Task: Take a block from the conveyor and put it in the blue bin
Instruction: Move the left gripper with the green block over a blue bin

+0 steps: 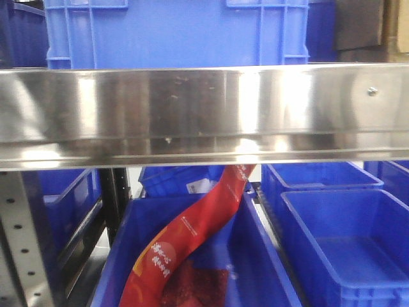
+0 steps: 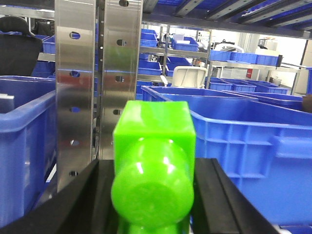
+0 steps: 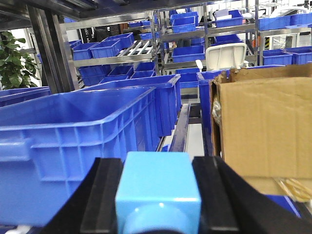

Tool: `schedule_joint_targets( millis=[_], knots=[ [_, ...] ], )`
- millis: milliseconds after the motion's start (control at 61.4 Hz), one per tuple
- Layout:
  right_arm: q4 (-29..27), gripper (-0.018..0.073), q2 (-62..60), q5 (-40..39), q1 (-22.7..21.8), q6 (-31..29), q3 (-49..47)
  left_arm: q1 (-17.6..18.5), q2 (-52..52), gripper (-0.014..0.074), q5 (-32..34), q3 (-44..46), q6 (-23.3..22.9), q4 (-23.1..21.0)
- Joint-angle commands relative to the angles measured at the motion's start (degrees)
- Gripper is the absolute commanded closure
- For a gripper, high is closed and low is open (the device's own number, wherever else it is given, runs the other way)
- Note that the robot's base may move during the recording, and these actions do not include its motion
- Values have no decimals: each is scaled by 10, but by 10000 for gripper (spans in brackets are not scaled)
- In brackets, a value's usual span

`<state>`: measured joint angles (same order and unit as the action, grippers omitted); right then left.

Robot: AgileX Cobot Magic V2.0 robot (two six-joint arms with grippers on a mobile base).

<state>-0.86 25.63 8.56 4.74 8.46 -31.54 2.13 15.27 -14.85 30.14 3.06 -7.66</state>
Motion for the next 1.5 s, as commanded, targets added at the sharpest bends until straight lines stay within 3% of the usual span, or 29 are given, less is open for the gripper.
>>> schedule_joint_targets(
  millis=[0, 1271, 1483],
  knots=[
    [4, 721, -2, -13, 0, -3, -3, 3, -2, 707, 10, 1, -1, -2],
    [3, 721, 0, -47, 0, -3, -3, 3, -1, 707, 7, 4, -1, -2],
    [56, 721, 64, -34, 27, -52, -65, 13, 71, 707, -18, 72, 79, 1]
  ],
)
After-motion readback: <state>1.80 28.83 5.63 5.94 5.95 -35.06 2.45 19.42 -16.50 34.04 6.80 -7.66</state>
